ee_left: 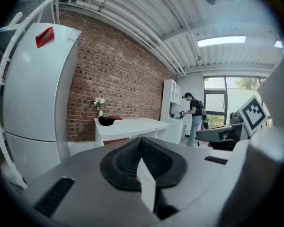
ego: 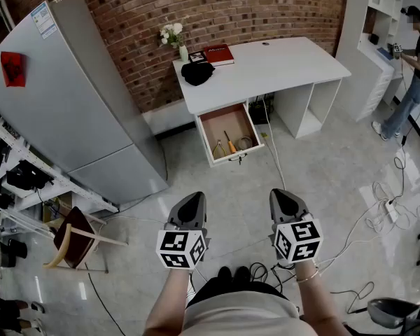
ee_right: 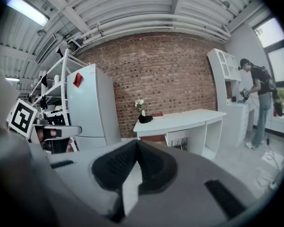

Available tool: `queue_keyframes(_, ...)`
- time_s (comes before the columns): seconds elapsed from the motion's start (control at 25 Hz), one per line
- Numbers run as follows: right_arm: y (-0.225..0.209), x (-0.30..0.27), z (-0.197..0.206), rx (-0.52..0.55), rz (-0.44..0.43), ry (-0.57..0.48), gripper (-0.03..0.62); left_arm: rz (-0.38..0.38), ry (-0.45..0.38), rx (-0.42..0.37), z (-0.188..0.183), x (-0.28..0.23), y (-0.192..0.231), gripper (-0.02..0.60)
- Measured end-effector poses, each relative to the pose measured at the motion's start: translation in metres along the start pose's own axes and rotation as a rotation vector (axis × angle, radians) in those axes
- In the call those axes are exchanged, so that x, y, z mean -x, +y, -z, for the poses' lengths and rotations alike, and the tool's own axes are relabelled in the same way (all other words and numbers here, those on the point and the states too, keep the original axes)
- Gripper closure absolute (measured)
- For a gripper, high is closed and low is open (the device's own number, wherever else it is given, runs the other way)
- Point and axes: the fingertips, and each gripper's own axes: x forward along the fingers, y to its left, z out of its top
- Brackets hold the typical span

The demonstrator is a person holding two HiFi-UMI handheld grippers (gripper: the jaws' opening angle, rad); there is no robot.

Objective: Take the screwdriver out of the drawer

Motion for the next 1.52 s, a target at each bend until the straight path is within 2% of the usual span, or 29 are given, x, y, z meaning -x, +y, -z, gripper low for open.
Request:
queue_keyframes(0.48,-0.003,0.008,-0.009,0.051,-0.001,-0.048,0.592,-0.001,-0.008,-0.013,0.002,0.000,-0.014,0.589)
queue_keyframes(1.04,-0.011,0.012,-0.016,0.047,0.021,-0.076,0.589,-0.029,-0.007,-0.011,0.008,0.006,-0.020,0.589)
queue_keyframes(1.52,-0.012,-0.012,-0.022,0.049,0.016,-0.039,0.474,-0.045,0.014,0.001,0.009,0.001,-0.006,0.589)
